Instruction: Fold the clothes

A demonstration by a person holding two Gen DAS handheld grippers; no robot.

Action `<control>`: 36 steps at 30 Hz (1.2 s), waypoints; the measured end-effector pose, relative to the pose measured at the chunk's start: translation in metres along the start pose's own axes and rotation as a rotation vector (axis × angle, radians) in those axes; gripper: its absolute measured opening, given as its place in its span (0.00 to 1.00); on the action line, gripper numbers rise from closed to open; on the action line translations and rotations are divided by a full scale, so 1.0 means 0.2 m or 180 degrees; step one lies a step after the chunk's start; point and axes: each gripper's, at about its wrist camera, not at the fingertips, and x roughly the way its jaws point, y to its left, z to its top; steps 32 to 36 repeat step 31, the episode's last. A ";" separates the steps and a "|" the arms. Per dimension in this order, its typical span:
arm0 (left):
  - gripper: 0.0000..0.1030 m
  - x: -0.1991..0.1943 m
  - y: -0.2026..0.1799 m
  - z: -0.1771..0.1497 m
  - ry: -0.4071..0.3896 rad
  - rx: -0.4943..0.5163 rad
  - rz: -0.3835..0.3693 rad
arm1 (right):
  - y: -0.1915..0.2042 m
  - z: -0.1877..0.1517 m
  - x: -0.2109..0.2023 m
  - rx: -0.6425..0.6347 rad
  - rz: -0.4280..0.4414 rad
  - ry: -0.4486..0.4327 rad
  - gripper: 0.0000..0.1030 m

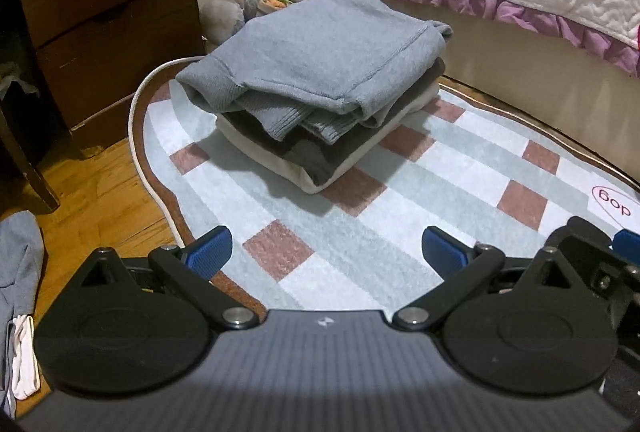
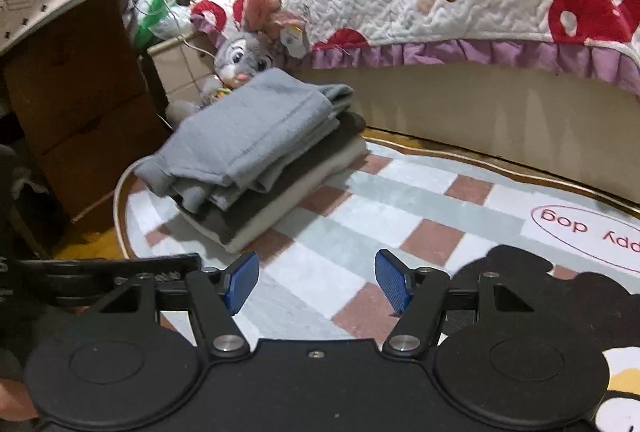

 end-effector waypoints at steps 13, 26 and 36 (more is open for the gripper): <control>1.00 0.01 0.00 0.00 0.0027 0.0020 -0.0060 | 0.09 0.00 0.00 -0.0264 0.0021 -0.0070 0.67; 1.00 0.01 -0.01 0.00 0.0050 0.0038 -0.0083 | 0.08 -0.01 0.01 -0.0273 -0.0004 -0.0050 0.67; 1.00 0.02 -0.01 -0.01 0.0080 0.0022 -0.0106 | 0.09 -0.02 0.02 -0.0280 0.0001 -0.0025 0.67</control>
